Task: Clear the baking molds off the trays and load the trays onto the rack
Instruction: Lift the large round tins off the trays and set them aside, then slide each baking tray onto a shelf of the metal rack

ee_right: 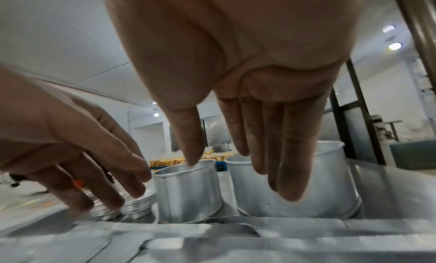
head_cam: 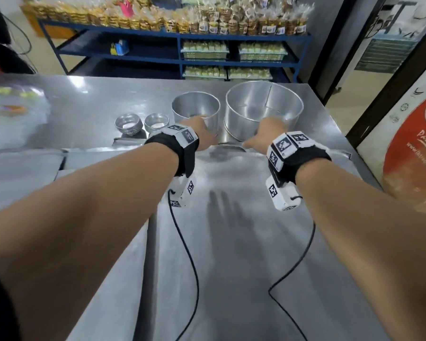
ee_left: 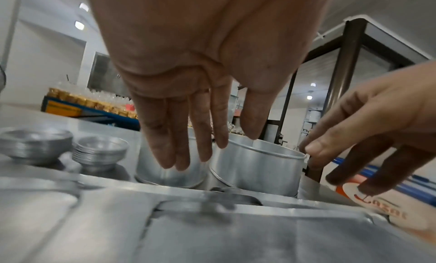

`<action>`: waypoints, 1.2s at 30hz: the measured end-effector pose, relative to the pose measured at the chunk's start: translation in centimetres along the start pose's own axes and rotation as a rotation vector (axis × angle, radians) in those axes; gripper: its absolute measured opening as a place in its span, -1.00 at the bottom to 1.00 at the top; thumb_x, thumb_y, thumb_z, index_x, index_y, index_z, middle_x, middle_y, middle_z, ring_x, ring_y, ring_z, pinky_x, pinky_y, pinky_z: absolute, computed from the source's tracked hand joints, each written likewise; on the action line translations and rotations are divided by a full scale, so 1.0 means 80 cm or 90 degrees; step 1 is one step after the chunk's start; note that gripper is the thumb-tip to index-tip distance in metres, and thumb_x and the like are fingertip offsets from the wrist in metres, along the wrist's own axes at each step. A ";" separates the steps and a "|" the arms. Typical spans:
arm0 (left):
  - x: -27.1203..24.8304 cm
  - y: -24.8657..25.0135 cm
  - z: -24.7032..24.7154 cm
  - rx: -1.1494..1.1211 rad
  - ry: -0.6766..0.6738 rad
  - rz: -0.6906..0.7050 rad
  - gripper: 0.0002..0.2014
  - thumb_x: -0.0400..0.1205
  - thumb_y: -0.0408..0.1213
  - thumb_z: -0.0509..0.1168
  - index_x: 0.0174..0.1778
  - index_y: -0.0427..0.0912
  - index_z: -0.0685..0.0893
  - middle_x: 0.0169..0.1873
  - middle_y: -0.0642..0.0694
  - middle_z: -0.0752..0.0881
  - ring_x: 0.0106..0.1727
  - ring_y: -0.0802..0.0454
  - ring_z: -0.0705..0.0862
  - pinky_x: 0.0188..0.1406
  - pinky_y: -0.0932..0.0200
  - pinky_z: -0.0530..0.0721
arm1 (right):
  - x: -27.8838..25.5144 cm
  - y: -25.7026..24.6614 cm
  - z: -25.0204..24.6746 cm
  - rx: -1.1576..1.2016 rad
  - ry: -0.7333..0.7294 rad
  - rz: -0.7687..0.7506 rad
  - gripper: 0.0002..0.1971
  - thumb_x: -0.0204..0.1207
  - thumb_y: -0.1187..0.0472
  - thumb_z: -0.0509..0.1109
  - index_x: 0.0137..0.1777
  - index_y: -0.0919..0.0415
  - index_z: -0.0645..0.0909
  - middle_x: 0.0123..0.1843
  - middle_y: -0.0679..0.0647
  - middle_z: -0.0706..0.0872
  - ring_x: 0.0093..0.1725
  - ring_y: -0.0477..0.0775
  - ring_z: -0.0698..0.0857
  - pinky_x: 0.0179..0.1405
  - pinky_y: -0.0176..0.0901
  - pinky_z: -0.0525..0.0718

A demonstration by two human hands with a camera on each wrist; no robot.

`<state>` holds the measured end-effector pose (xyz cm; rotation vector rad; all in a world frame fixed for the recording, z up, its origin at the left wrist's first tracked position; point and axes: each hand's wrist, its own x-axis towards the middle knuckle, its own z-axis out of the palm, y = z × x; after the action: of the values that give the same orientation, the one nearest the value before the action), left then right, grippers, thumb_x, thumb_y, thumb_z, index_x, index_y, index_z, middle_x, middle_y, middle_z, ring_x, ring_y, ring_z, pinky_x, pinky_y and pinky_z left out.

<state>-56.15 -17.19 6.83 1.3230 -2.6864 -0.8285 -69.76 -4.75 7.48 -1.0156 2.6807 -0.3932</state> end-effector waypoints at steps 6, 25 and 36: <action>-0.115 -0.093 -0.067 0.158 -0.023 0.064 -0.63 0.61 -0.03 0.38 0.23 -0.17 0.75 0.19 -0.10 0.75 0.25 -0.14 0.66 0.14 0.12 0.59 | -0.128 -0.098 0.017 -0.106 -0.074 -0.077 -0.37 0.27 0.02 0.70 0.29 0.29 0.65 0.20 0.17 0.74 0.21 0.22 0.70 0.08 -0.08 0.68; -0.534 -0.562 -0.043 0.225 -0.089 -0.286 -0.45 0.45 0.26 0.15 0.36 0.19 0.43 0.39 -0.14 0.50 0.47 -0.23 0.39 0.41 -0.25 0.37 | -0.528 -0.343 0.264 -0.104 -0.303 -0.209 -0.68 0.46 0.03 0.51 0.05 0.24 0.61 0.17 0.20 0.72 0.11 0.22 0.72 0.00 -0.08 0.72; -0.614 -0.591 -0.028 0.153 -0.093 -0.303 -0.12 0.35 0.52 0.05 0.59 0.27 0.08 0.61 -0.18 0.12 0.51 -0.52 0.23 0.43 -0.38 0.39 | -0.622 -0.365 0.334 0.017 -0.247 -0.031 -0.63 0.43 0.11 0.43 0.19 0.21 0.51 0.16 0.14 0.67 0.17 0.22 0.71 -0.10 -0.16 0.65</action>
<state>10.09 -5.01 -4.08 2.0866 -2.6803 -0.6622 -7.34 3.40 -1.03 -1.0307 2.3036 -0.2134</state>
